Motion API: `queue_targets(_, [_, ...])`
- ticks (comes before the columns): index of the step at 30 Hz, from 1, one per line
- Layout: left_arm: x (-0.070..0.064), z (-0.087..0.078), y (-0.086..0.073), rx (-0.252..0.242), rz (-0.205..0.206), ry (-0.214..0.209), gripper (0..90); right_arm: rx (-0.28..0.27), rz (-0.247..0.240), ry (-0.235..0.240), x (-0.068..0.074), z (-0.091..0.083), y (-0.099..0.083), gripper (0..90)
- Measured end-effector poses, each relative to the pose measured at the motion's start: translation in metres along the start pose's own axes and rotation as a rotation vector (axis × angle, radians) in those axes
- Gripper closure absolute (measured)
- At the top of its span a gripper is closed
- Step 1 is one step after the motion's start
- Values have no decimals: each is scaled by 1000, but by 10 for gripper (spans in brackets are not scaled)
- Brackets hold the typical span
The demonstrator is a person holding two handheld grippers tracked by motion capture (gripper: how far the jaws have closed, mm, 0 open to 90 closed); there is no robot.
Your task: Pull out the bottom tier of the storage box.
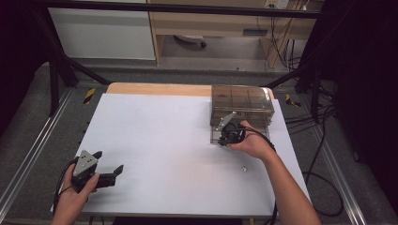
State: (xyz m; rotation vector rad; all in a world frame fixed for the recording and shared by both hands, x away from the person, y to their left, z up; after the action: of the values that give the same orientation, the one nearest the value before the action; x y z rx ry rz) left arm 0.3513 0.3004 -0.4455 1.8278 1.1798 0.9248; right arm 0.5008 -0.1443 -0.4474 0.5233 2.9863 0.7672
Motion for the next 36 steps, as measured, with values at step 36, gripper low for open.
queue_targets(36, [-1, 1, 0, 6, 4, -5, 47, -66, 20, 23, 8, -7, -13, 715])
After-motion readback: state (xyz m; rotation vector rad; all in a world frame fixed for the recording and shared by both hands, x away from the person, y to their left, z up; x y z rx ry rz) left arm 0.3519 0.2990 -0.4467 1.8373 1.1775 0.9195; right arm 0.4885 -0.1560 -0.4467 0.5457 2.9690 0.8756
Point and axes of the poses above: each handheld gripper's, and its own axes: z roughly forward along the jaws, y roughly out of its top, x roughly to its left, the point moved 3 cm from there along z, roughly forward along the jaws, and after that the axes turned 13 degrees about y, right-handed, at the moved point
